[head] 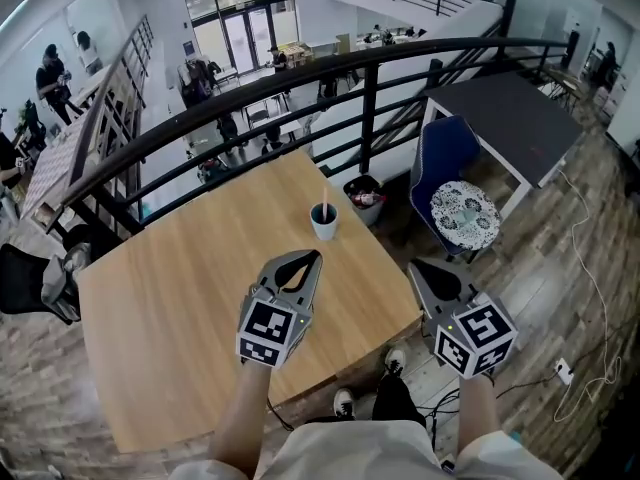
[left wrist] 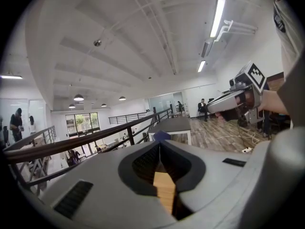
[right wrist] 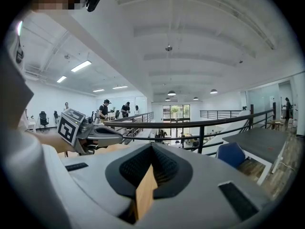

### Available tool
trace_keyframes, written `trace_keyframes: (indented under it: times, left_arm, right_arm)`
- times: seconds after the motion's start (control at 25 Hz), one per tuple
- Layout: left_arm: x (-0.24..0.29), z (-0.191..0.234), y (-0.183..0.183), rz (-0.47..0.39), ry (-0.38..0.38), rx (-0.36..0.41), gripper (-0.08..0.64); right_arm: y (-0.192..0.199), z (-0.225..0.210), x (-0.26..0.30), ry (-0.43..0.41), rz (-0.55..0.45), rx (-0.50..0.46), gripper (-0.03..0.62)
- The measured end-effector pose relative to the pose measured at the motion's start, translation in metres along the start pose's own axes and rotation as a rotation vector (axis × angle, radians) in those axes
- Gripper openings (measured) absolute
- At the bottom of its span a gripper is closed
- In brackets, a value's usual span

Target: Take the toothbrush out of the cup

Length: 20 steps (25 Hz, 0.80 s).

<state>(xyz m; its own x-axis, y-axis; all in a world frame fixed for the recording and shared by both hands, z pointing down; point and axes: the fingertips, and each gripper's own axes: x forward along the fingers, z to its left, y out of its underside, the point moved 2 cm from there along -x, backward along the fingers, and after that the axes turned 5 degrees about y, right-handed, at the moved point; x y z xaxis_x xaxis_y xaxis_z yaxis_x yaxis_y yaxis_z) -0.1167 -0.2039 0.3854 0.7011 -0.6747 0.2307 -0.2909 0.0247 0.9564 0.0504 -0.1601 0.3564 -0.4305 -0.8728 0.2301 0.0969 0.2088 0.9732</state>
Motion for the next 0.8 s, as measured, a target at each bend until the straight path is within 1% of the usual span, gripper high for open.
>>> trace_keyframes:
  times: [0.2,0.4,0.44,0.48,0.64,0.8]
  left_arm:
    - [0.021,0.01,0.007,0.024,-0.003,-0.007,0.015]
    - [0.047,0.026,0.012,0.046,-0.024,-0.015,0.018]
    - [0.053,0.027,0.013,0.051,-0.026,-0.017,0.032]
    - [0.06,0.029,0.014,0.055,-0.028,-0.018,0.046]
    - [0.091,0.037,0.014,0.072,-0.04,-0.015,0.046]
    - [0.118,0.048,0.024,0.102,-0.055,-0.029,0.046]
  right_arm:
    - [0.004,-0.016,0.017,-0.005,0.018,-0.002,0.005]
    - [0.003,-0.035,0.039,-0.036,0.022,-0.013,0.005]
    - [0.004,-0.039,0.043,-0.043,0.026,-0.013,0.005]
    - [0.005,-0.044,0.047,-0.049,0.03,-0.013,0.005]
    - [0.007,-0.067,0.068,-0.073,0.042,-0.009,0.005]
    - [0.015,-0.087,0.089,-0.094,0.065,-0.004,0.005]
